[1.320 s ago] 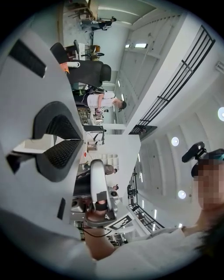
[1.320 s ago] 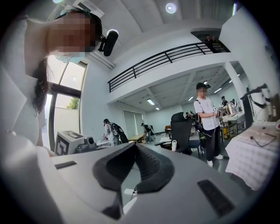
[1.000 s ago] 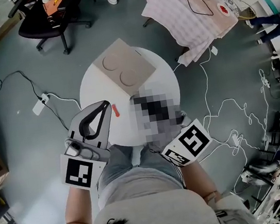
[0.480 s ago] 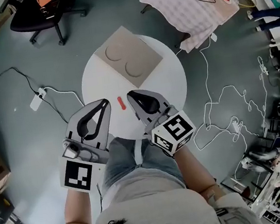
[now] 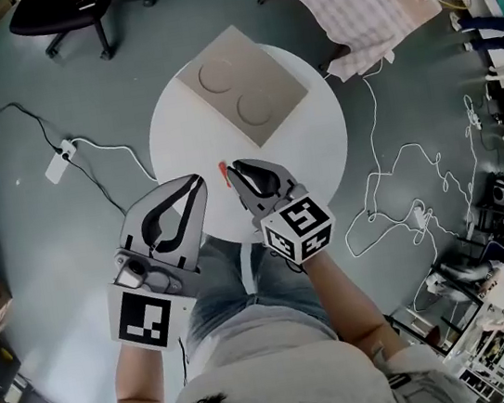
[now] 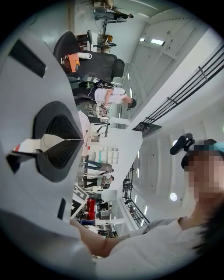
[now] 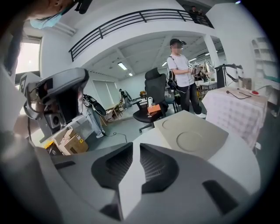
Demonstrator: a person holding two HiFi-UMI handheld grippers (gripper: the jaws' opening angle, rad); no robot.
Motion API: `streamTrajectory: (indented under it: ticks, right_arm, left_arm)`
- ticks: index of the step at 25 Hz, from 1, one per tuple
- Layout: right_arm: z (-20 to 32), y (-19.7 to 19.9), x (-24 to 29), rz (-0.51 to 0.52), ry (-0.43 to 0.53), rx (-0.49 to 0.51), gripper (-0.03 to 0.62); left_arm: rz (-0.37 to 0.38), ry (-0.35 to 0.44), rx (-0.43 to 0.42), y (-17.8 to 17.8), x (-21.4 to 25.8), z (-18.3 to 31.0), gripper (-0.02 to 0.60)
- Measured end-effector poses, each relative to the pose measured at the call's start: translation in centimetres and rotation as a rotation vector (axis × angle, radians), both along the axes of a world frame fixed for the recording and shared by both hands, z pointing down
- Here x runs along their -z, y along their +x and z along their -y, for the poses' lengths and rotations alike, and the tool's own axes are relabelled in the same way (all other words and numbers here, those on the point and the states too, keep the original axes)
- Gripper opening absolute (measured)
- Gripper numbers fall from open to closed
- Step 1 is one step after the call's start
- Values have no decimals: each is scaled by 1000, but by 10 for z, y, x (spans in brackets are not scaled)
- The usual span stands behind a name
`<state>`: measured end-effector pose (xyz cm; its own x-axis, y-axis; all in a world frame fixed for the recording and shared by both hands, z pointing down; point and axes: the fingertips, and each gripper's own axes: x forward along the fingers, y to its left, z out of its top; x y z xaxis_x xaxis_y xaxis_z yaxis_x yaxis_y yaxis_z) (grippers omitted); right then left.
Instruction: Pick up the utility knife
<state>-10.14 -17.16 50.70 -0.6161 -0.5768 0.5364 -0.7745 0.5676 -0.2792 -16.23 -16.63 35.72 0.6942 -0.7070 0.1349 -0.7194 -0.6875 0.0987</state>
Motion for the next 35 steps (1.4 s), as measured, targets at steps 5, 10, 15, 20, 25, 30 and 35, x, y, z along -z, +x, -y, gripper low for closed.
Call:
streamTrajectory:
  ticks: [5, 10, 15, 20, 25, 30, 35]
  right_arm:
    - [-2, 3, -43, -80, -90, -19, 61]
    - [-8, 3, -79, -144, -166, -27, 72]
    - [-16, 6, -106, -197, -223, -38, 85]
    - [-18, 7, -117, -250, -242, -53, 87]
    - [-15, 10, -130, -317, -260, -51, 91]
    - [-16, 6, -134, -397, -236, -55, 89]
    - [-15, 4, -131, -496, -211, -22, 86]
  left_arm:
    - [-10, -11, 1, -2, -8, 7, 11]
    - [-20, -30, 6, -7, -18, 11, 11]
    - [-18, -40, 6, -7, -27, 13, 11]
    - [-19, -50, 16, -12, -30, 10, 11]
    - [-14, -50, 25, -14, -32, 11, 11]
    - [-17, -61, 38, -20, -38, 8, 11]
    - [-32, -67, 39, -18, -38, 7, 11]
